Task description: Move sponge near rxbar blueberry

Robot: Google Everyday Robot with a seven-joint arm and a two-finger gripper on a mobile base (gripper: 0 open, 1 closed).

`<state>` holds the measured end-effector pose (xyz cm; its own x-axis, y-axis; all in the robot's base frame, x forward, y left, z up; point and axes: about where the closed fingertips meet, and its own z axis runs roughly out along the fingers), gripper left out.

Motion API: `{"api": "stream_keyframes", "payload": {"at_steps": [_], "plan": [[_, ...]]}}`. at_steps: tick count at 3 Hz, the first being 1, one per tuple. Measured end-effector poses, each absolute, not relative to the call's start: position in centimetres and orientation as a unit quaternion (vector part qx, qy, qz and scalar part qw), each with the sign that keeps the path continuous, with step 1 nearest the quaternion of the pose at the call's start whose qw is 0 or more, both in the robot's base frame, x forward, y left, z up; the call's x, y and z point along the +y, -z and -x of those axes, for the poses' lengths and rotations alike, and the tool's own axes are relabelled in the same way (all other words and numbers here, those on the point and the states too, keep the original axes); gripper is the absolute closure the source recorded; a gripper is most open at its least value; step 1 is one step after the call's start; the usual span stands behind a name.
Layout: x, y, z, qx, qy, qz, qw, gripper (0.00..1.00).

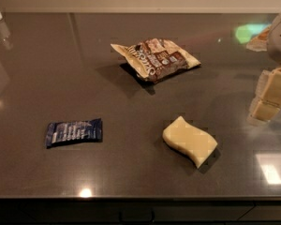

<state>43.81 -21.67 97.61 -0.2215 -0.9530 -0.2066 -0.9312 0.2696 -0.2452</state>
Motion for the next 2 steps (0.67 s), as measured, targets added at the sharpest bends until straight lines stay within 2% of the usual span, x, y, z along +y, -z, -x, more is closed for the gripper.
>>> {"api": "stream_keyframes", "payload": {"at_steps": [2], "plan": [[-20.5, -96.6, -43.0, 0.776, 0.012, 0.605, 0.177, 0.00]]}}
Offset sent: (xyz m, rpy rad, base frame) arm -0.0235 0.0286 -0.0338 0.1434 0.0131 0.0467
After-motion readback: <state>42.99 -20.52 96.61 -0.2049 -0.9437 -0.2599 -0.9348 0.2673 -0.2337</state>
